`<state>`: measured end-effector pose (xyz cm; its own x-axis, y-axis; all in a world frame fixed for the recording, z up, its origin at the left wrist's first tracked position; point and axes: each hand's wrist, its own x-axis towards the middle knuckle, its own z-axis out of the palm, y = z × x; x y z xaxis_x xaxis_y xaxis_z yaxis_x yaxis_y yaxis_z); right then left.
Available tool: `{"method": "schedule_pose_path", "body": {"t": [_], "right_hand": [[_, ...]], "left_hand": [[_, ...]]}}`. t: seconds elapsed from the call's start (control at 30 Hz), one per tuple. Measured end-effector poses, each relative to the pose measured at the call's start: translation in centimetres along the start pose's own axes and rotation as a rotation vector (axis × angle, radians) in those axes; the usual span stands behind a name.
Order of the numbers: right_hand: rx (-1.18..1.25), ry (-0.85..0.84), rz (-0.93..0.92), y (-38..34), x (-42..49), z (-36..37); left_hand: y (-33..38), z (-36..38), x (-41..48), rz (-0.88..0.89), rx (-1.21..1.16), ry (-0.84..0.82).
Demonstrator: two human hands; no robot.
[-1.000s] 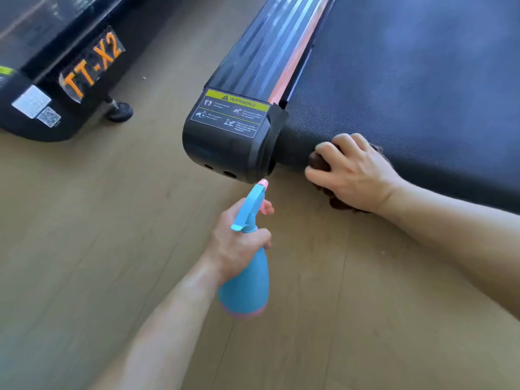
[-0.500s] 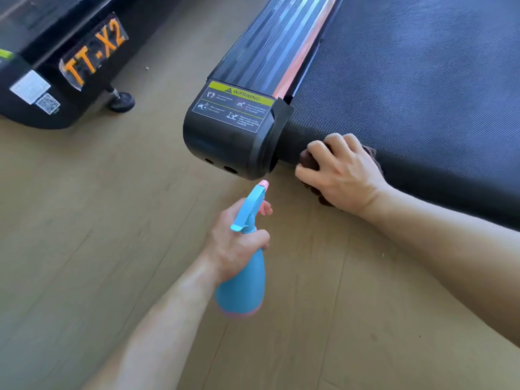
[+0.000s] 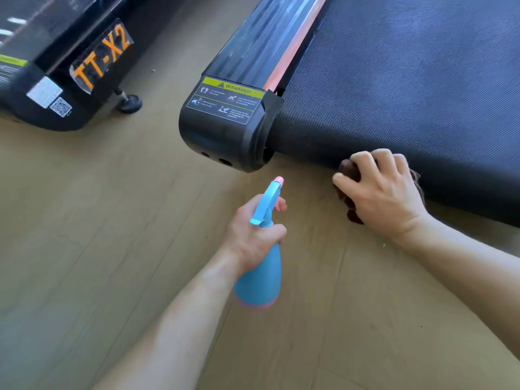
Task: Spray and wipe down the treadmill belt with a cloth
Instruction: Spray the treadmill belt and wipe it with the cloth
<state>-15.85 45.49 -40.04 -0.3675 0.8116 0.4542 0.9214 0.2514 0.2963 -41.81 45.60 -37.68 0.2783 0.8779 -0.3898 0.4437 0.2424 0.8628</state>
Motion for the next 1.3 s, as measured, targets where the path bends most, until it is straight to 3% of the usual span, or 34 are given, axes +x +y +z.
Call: {"method": "schedule_pose_path", "body": {"t": [0.1,0.33,0.53,0.77,1.03,1.3], "right_hand": [[0.074,-0.019,0.097,-1.0,-1.0,-1.0],[0.194,-0.084,0.135,-3.8,-2.6,-2.0],[0.224,0.068,0.185,-2.7,2.1,-1.1],[0.026,0.142,-0.071,-3.6,9.6,2.8],[-0.085,0.101,-0.309,-0.8,5.7,2.2],[-0.109,0.208,-0.175,-4.4,9.5,3.8]], "left_hand": [[0.2,0.7,-0.1,0.001,-0.021,0.024],[-0.3,1.4,-0.4,-0.005,-0.017,0.083],[-1.0,1.2,-0.6,0.012,-0.037,0.069],[-1.7,-0.5,-0.7,0.015,-0.061,0.106],[-1.7,-2.7,-0.3,0.056,-0.071,0.108],[-2.8,-3.3,-0.4,0.053,-0.078,0.128]]}}
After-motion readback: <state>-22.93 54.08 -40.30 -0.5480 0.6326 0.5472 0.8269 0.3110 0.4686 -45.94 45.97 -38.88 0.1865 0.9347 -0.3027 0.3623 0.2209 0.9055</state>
